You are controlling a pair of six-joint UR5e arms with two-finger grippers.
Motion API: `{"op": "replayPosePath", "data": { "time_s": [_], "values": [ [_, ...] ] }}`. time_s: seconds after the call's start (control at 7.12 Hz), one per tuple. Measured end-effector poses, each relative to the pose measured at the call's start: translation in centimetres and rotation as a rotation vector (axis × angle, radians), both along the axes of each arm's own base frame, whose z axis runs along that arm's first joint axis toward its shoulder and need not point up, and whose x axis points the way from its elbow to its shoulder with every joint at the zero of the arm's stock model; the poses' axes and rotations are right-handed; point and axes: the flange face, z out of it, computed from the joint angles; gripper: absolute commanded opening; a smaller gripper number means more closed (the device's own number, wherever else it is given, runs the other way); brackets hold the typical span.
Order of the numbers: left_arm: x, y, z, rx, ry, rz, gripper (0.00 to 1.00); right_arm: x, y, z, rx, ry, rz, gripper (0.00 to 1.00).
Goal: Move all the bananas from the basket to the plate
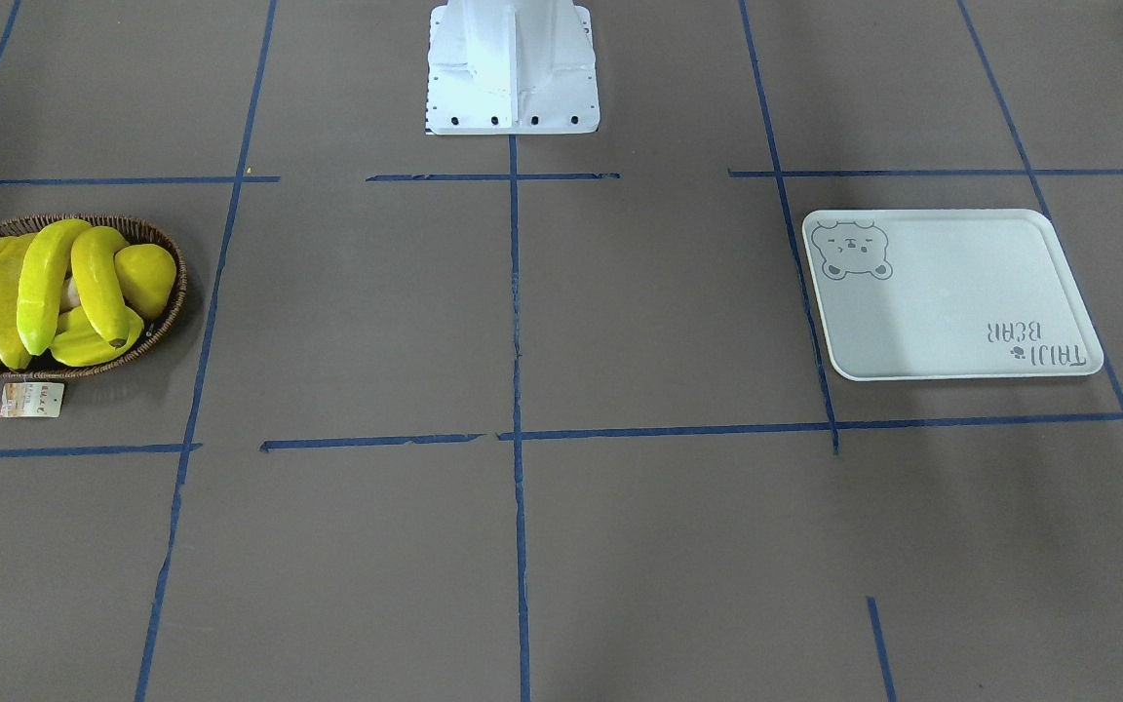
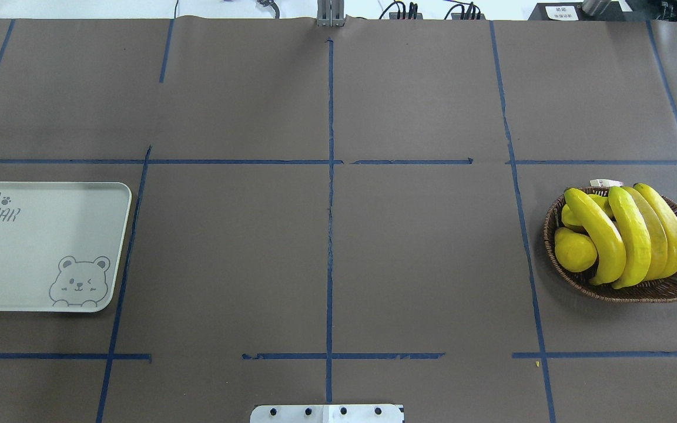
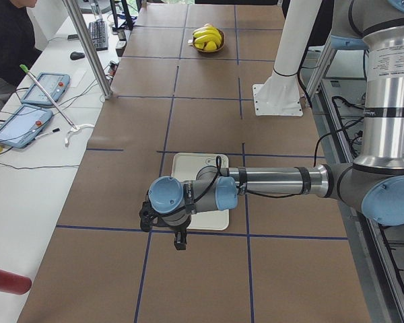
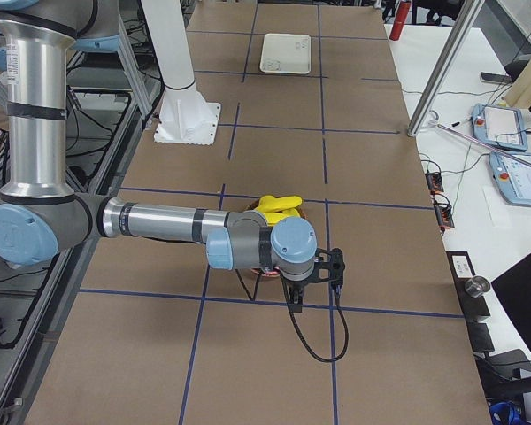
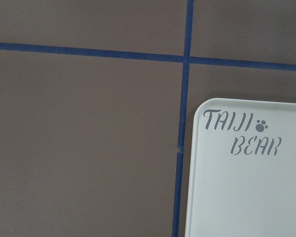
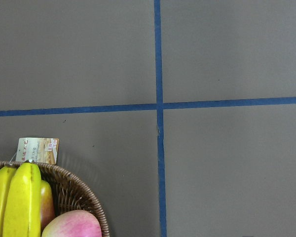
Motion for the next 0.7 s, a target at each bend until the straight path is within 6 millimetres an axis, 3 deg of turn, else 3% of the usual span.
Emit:
{"op": "replayPosePath", "data": {
  "time_s": [0.7],
  "values": [
    [0.0,0.0,0.0,-0.001,0.0,-0.001,1.0,-0.75,-0.72,-0.78,0.007,-0.003,-0.009,1.0]
  ]
}}
